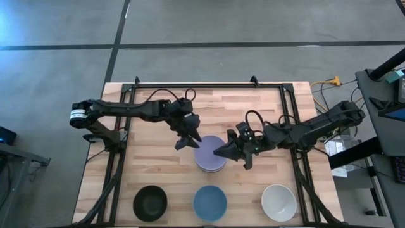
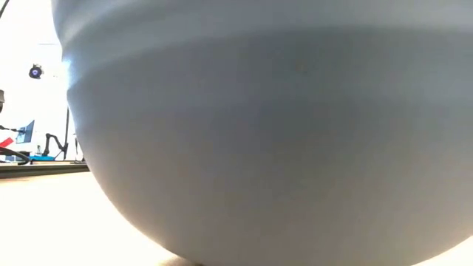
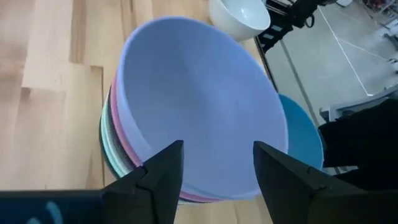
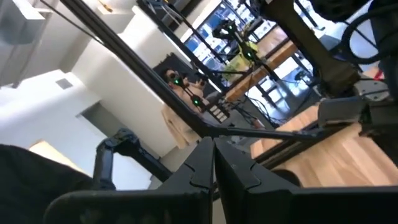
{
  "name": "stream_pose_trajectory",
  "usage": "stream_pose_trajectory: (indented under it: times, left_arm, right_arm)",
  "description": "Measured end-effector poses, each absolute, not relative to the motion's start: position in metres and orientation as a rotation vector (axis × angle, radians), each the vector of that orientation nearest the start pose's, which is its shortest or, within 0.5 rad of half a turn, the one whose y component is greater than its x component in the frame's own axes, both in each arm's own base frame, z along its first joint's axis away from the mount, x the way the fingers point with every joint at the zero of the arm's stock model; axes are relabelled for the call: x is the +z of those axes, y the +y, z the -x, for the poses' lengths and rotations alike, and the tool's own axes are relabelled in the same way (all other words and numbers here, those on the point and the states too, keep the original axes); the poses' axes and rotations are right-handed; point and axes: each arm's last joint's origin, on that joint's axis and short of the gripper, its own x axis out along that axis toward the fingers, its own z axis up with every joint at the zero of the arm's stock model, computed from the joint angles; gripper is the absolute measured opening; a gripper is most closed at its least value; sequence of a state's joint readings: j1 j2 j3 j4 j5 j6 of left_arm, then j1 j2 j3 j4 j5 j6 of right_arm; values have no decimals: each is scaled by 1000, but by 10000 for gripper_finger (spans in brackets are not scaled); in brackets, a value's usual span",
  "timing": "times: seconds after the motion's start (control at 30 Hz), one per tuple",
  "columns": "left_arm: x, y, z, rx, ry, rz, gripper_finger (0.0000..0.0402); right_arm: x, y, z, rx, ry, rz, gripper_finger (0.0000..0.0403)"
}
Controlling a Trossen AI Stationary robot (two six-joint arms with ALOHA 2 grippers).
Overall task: Nest bowls inside each other
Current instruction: Stack the light violet bowl into the pink bowl
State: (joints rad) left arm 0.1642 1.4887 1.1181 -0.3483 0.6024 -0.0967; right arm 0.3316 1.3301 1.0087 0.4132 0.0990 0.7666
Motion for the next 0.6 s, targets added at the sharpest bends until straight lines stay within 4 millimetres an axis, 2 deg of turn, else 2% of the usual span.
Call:
stream_pose_trajectory:
  times: [0.17,0.43,0.5,0.6]
  left_arm:
    - [279,35,-313,-454,679,414,177]
    - [301,36,-316,-466,519,421,177]
    - [304,42,-323,-502,459,453,177]
    - [299,56,-336,-592,420,606,169]
  right_arm:
    - [357,104,-284,259,49,-766,9]
    - [350,106,-267,76,377,-687,9]
    - [351,104,-264,37,407,-668,9]
    - [353,103,-264,30,404,-647,9]
